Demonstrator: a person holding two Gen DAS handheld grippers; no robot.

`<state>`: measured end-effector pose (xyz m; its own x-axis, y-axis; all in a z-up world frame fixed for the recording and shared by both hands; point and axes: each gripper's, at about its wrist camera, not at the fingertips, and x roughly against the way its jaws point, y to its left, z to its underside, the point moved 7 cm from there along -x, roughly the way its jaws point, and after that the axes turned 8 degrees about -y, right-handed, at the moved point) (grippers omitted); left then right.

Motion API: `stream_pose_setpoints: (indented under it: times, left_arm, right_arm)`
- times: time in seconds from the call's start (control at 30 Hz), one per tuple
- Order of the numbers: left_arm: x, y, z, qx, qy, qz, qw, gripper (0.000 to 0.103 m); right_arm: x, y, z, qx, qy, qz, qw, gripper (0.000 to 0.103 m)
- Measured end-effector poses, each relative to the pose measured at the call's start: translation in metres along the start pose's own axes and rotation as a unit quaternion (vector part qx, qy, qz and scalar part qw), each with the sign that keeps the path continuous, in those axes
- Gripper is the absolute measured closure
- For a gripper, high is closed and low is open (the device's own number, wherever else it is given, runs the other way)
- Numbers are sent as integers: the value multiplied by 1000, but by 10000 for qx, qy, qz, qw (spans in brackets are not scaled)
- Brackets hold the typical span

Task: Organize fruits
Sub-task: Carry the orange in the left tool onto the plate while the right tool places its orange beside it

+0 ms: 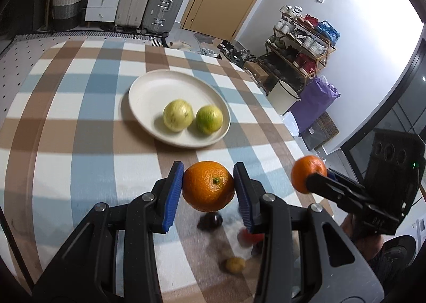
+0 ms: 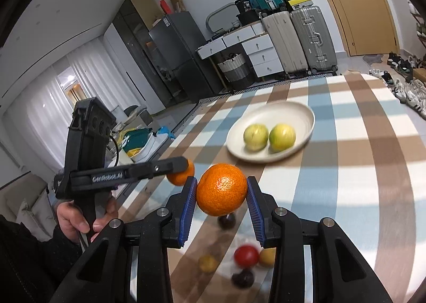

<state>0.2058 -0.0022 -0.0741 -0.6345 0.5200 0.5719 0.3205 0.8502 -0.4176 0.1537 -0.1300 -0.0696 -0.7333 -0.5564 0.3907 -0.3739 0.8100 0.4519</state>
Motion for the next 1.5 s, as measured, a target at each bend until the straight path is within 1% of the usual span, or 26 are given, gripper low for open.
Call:
stream_pose_setpoints:
  times: [0.17,0.47,0.57,0.77,0.87,1.03,1.2,1.3,1.43,1.5]
  left_arm:
    - [-22,0,-30,26,73,64,9999,67]
    - [-67,0,-80,-98,159,43,9998,67]
    - [-85,3,-97,-163,192,21,9997,67]
    - [-122,11,-124,-242,296,-56,9993,67]
    - [-142,17,-134,-300,347,-118,9989,67]
    - [-172,26,-137,-437,462,-225,9977,67]
    - [-194,38,-131,-396,538,-284,9974,67]
    - [-202,44,-128,-335,551,-304,9975,67]
    - [-210,51,-123,-416,568,-375,9968,67]
    - [-213,54,-122,-379,602,-383,9967,67]
  right_arm:
    - [-23,-18,-27,-43,118,-1,9999,65]
    - [-67,-48,-72,-232,200,-50,9995,65]
    - [-82,-58,-86,-204,231,-44,9995,65]
    - [-114,-78,-105,-147,357,-18,9993,65]
    - [-128,-89,-113,-215,389,11,9990,65]
    - [-155,-106,-122,-327,422,46,9986,65]
    - [-177,-119,-115,-453,553,123,9974,65]
    - [-187,-125,-110,-540,610,137,9966,65]
    - [-196,-129,-102,-578,732,178,9955,65]
    - [-198,-131,-101,-596,772,198,9950,65]
